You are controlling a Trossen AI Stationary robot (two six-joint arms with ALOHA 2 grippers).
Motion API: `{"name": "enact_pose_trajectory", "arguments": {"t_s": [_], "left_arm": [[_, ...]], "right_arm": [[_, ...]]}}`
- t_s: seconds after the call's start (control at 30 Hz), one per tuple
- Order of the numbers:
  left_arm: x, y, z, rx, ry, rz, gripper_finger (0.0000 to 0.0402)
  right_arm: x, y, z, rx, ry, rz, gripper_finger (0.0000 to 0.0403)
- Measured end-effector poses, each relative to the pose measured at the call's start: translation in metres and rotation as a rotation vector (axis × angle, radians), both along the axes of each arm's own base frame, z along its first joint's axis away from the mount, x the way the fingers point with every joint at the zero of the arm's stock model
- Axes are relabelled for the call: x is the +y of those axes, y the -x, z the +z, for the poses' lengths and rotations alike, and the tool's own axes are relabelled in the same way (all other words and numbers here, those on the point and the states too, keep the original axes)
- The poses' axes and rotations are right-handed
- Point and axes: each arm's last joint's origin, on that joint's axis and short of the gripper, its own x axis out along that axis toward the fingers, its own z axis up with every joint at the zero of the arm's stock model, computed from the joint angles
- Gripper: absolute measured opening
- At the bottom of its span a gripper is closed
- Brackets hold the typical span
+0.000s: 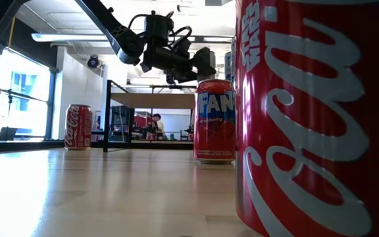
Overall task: Place canned beverage on shelf
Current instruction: Put the left white yellow soda can on the shelf
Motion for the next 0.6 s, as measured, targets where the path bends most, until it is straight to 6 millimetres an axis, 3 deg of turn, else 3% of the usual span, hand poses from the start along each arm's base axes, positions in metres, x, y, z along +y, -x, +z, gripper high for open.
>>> {"name": "enact_pose_trajectory", "arguments": {"t_s": [0.2, 0.6], "left_arm": [[-0.0001, 0.0001, 0.0008, 0.021, -0.032, 0.001, 0.0277], [-0.0026, -0.0008, 0.0027, 0.006, -0.033, -0.005, 0.0280]], "right_arm": [[0.0001, 0.0000, 0.0001, 0.000, -0.001, 0.000, 0.0339], [0.0001, 0.0000, 0.0001, 0.001, -0.001, 0.000, 0.0339]]}}
